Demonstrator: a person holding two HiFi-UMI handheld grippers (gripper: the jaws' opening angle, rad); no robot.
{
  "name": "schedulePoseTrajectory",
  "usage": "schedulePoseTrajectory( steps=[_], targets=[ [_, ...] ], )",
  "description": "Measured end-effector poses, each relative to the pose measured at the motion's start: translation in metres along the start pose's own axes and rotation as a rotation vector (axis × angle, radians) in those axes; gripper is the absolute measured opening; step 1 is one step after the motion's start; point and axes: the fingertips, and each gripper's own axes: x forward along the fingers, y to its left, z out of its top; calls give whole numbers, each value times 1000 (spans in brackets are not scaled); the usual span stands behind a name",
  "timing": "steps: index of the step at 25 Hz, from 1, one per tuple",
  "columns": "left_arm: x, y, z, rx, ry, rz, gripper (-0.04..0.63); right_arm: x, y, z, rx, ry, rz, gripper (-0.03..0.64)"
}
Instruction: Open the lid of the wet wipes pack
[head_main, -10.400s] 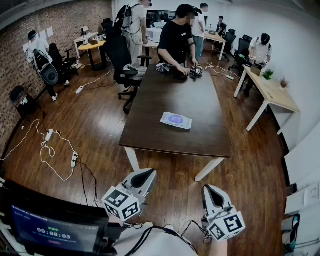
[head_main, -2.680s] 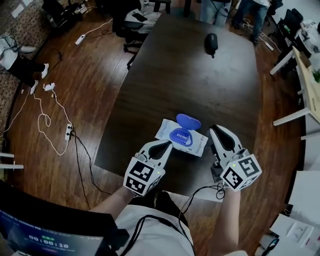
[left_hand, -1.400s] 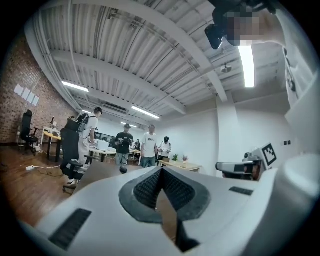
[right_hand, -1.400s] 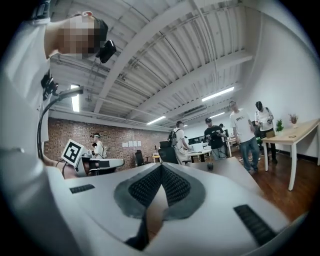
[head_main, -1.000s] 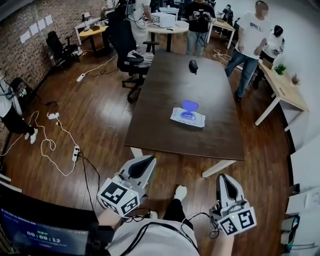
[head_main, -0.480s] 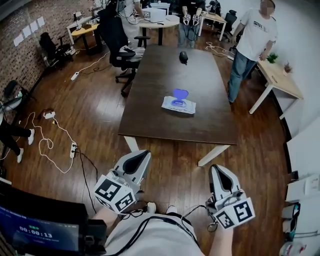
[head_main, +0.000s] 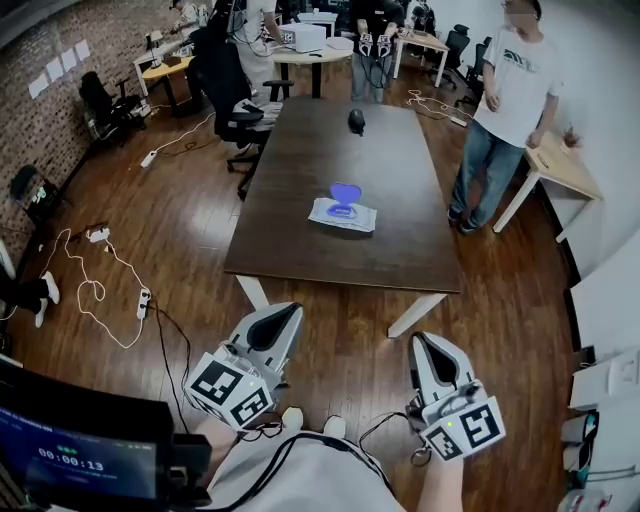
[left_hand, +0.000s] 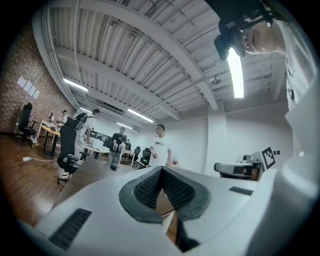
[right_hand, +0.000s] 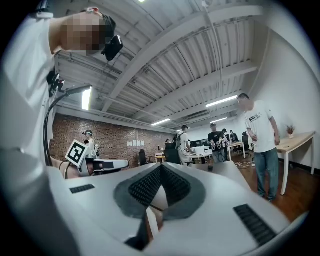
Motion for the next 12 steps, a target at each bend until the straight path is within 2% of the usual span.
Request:
schedulePoseTrajectory(
  steps=[12],
  targets=[
    [-7, -6, -2, 4, -7, 10, -3, -8, 7, -8, -25, -2, 6, 8]
  ],
)
